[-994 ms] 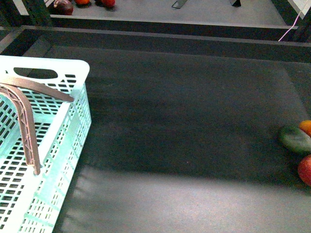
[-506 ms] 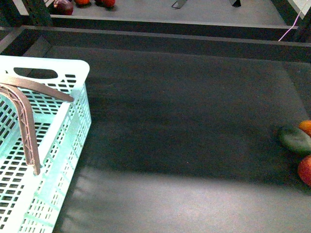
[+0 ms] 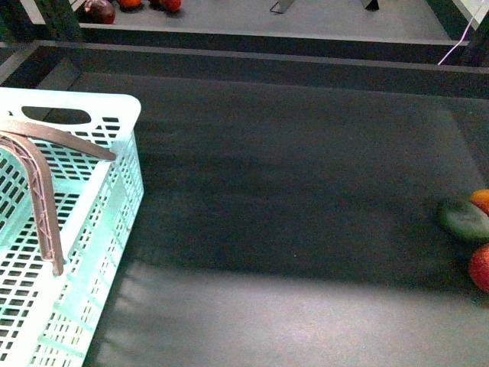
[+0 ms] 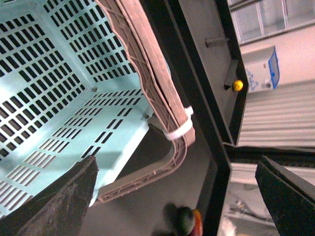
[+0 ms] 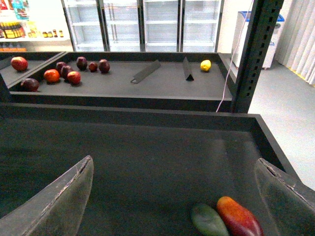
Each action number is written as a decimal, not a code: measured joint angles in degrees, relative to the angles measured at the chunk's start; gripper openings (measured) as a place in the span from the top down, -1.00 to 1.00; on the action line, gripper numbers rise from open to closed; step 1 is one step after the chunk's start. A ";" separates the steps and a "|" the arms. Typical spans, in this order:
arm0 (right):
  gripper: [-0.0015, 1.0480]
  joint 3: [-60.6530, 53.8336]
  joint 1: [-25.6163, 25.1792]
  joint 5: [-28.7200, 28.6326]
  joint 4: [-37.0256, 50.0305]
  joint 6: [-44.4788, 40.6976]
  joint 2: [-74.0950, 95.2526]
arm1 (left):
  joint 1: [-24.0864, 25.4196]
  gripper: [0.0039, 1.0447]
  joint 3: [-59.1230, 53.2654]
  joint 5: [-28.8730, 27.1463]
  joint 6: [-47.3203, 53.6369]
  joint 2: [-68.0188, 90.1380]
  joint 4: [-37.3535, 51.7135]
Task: Pick apple with right arm and hold basket with left
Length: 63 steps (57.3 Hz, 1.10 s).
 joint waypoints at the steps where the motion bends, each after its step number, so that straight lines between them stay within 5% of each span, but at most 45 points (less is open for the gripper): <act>1: -0.83 0.00 0.00 0.00 -0.02 0.00 0.00 | 0.26 -0.87 0.15 0.00 -0.98 1.05 0.83; 21: -0.83 0.00 0.00 0.00 -0.02 0.00 0.00 | 3.04 -0.87 9.75 -0.37 -12.85 30.62 18.73; 52: -0.83 0.00 0.00 0.00 -0.02 0.00 0.00 | 1.09 -0.86 21.66 -5.38 -14.58 46.62 18.45; 63: -0.83 0.00 0.00 0.00 -0.02 0.00 0.00 | 0.15 -0.05 22.25 -6.95 -14.45 48.37 16.59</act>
